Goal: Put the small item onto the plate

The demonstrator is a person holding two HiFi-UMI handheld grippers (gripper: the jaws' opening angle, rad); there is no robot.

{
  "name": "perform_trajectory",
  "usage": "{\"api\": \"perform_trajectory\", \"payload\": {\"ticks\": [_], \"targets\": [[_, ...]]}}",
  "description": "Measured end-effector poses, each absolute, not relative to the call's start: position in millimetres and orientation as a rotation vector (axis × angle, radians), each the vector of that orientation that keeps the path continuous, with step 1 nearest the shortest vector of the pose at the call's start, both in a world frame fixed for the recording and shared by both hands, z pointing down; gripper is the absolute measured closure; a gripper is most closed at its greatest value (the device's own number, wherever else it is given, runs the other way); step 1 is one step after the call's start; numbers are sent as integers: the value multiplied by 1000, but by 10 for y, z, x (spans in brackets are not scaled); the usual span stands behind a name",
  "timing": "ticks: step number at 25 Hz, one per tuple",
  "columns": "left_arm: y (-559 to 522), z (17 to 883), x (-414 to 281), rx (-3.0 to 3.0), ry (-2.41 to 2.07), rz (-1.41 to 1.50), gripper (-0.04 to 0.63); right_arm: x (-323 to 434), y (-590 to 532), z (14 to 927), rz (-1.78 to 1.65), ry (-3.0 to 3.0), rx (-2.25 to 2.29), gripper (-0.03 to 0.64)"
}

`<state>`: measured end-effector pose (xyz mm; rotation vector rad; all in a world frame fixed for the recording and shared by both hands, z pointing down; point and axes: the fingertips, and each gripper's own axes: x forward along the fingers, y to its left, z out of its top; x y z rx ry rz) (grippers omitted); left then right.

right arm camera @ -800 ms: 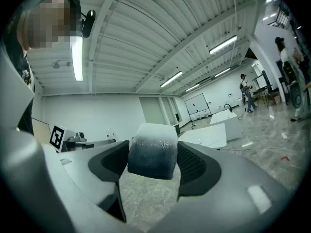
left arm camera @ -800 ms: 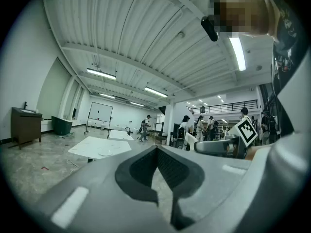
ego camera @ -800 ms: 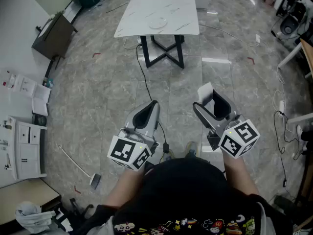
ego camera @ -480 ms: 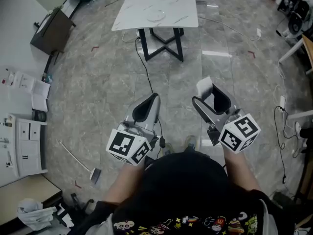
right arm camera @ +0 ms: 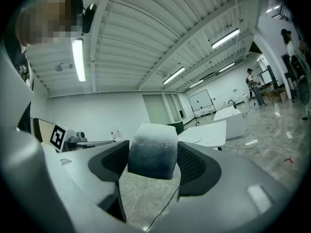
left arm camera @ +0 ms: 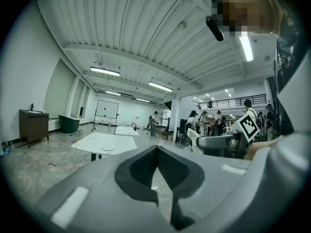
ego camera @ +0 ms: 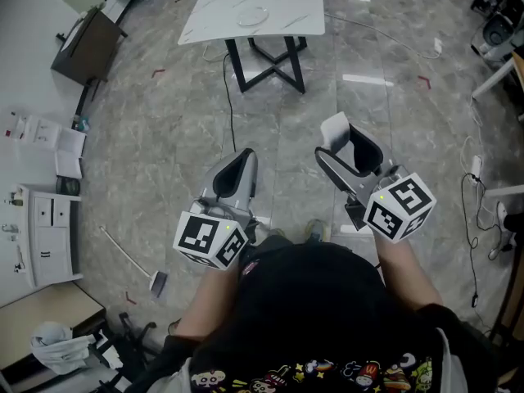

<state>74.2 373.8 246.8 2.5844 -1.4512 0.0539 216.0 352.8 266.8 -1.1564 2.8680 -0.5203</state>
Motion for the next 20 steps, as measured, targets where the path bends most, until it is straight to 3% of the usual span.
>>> {"api": "perform_trajectory", "payload": {"ticks": [6, 20], "targets": [[3692, 2500, 793, 2577, -1471, 42, 595, 2235, 3454, 2708, -555, 2874, -1138, 279], [2802, 2609, 340, 2590, -1394, -12, 595, 1630, 2702, 2908, -571, 2922, -1176, 281]]}}
